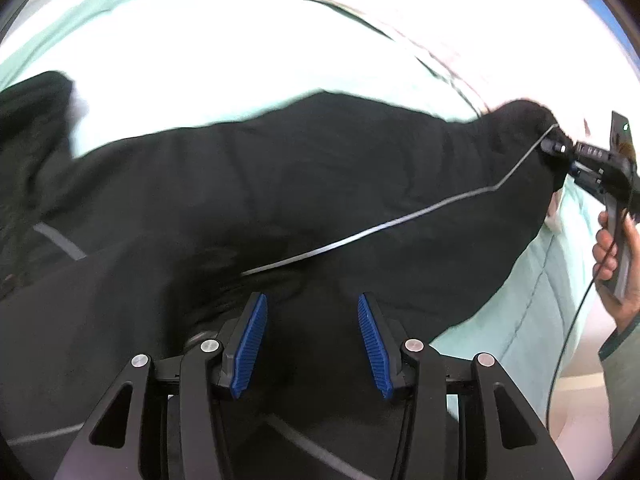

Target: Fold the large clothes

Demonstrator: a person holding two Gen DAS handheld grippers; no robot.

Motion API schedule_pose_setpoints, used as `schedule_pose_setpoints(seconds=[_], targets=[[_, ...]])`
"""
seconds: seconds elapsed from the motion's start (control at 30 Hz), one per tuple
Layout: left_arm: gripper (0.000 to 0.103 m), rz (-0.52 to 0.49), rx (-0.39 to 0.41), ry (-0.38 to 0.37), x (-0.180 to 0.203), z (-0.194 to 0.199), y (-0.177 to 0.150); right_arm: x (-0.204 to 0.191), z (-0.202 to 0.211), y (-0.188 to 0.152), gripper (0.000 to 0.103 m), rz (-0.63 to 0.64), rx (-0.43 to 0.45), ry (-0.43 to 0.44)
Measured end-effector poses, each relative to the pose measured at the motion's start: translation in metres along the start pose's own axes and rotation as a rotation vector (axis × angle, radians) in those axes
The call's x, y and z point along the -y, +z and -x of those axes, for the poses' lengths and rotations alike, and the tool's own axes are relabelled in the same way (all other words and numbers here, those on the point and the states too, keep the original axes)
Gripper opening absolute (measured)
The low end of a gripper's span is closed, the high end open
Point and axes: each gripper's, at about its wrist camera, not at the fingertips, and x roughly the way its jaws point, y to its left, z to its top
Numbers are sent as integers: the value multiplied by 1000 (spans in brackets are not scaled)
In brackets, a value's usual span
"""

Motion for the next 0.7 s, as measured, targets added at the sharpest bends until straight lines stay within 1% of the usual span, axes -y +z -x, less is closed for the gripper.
schedule_pose_setpoints(seconds=[0.03,0.07,0.1,0.17,0.2,0.3,0.33,0.37,0.47,0.5,0.53,0.6,0.63,0.67,0.7], targets=[[49,15,18,4,-10,12,-3,-8,5,-2,20,13,9,3],[49,29,33,13,-21,24,-7,-26,13,-6,20,47,28,8],[49,41,43,21,-35,36,-5,-36,18,-9,20,66,36,13],[49,67,56,35,-54,53,-15,-79,32,-24,20,133,46,65],[49,80,61,43,-67,56,-24,-96,42,-34,20,166,41,91],[49,119,73,72,-99,79,-41,-170,49,-66,19,301,13,133],[49,137,77,83,-109,85,-47,-189,49,-75,19,335,-1,150],[49,158,83,89,-125,98,-57,-220,49,-92,20,391,-21,175],[49,236,93,97,-166,121,-81,-291,40,-136,20,520,-68,213],[49,263,93,102,-177,124,-89,-312,39,-155,19,569,-81,223],[49,291,93,107,-191,131,-100,-342,36,-177,19,629,-99,236],[49,341,93,116,-213,140,-117,-382,32,-214,20,714,-139,268],[49,362,98,122,-222,146,-126,-395,29,-230,20,746,-151,272],[49,379,102,131,-234,155,-136,-419,23,-253,20,796,-176,283],[49,397,107,141,-240,160,-146,-430,20,-265,19,818,-192,295]])
